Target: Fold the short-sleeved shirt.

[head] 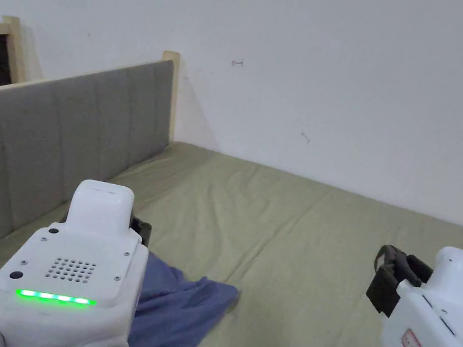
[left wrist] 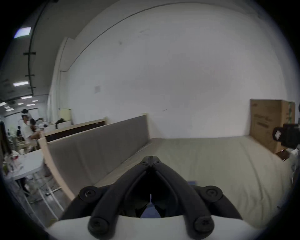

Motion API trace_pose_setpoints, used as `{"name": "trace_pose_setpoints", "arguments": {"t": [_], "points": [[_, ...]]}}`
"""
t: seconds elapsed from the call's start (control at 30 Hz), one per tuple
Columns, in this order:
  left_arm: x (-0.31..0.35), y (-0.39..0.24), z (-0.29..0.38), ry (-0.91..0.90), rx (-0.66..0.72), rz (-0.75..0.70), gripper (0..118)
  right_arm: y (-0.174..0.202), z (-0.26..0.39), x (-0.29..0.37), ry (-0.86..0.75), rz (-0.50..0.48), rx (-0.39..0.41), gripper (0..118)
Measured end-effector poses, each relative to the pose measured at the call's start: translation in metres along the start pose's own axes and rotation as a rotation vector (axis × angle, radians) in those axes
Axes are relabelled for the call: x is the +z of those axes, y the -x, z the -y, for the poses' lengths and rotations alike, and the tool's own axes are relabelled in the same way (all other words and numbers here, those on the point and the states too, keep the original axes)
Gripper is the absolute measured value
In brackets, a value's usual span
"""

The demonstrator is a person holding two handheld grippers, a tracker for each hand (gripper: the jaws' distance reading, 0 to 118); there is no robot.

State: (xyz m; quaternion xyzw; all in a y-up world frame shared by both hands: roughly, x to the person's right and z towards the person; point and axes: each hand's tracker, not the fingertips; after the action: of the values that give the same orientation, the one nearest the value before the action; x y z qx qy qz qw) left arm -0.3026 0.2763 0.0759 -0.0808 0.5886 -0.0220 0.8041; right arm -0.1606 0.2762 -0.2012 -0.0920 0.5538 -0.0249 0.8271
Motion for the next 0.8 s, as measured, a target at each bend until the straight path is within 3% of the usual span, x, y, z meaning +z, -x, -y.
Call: {"name": "trace_pose_setpoints", "arguments": {"t": [0.17,0.33,0.43,0.5,0.53,0.6,0.67,0.7,0.73,0.8], "points": [[0.004,0.046,0.019,0.058,0.017,-0.017,0,0.039,0.008,-0.017,0.074,-0.150,-0.003,0],[-0.014,0.063,0.024,0.157,0.047,0.006,0,0.031,0.019,-0.022,0.133,-0.149,-0.037,0],[-0.055,0.069,0.035,0.373,0.122,0.135,0,0.020,0.024,-0.025,0.178,-0.116,-0.029,0],[-0.102,0.071,0.059,0.634,0.199,0.292,0,0.010,0.029,-0.027,0.211,-0.105,-0.035,0],[-0.122,0.072,0.074,0.747,0.258,0.344,6,0.006,0.031,-0.028,0.223,-0.099,-0.040,0],[-0.159,0.071,0.110,0.930,0.350,0.359,42,-0.003,0.037,-0.030,0.256,-0.077,-0.053,0],[-0.184,0.070,0.141,1.009,0.379,0.331,65,-0.011,0.043,-0.032,0.287,-0.068,-0.069,0],[-0.195,0.067,0.154,1.038,0.359,0.282,103,-0.015,0.047,-0.033,0.305,-0.061,-0.075,0],[-0.203,0.066,0.163,1.042,0.344,0.247,108,-0.019,0.050,-0.034,0.319,-0.056,-0.076,0],[-0.219,0.060,0.179,1.036,0.293,0.206,103,-0.025,0.057,-0.037,0.346,-0.045,-0.075,0]]}}
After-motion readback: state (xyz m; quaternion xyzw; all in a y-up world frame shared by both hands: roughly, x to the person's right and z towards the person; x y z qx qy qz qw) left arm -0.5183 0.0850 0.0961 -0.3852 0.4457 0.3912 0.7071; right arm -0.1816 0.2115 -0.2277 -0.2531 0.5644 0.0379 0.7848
